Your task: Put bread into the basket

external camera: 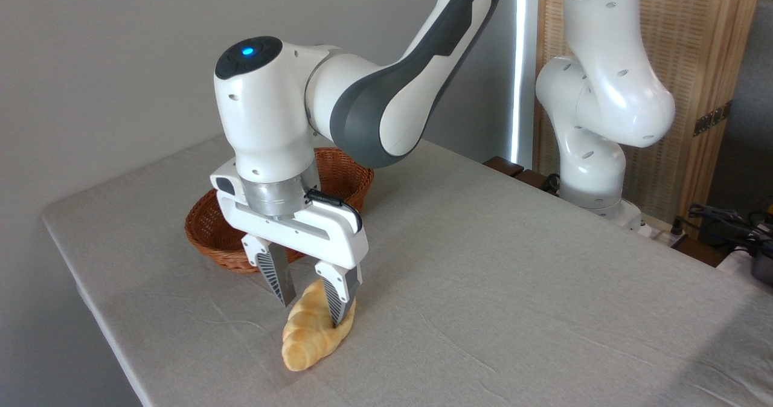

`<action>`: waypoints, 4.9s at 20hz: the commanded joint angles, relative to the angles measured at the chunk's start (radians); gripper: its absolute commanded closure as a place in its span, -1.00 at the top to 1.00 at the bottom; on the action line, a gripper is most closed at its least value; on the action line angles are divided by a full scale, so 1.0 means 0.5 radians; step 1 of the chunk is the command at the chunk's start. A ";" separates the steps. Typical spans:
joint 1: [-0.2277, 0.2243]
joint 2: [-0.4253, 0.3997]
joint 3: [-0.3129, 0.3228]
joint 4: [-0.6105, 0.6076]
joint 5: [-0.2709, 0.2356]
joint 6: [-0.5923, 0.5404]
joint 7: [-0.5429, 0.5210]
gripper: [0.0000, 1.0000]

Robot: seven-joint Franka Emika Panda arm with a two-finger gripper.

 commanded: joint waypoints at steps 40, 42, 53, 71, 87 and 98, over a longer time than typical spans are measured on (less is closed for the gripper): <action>0.006 -0.128 -0.159 0.226 -0.074 -0.299 0.483 -0.44; 0.006 -0.128 -0.300 0.265 -0.117 -0.309 0.410 -0.42; 0.000 -0.076 -0.813 0.284 -0.099 -0.343 0.090 0.96; 0.000 -0.042 -0.819 0.278 -0.090 -0.343 0.066 1.00; 0.031 -0.128 -0.776 0.394 -0.188 -0.303 -0.250 1.00; 0.031 -0.168 -0.476 0.450 -0.206 -0.312 -0.202 1.00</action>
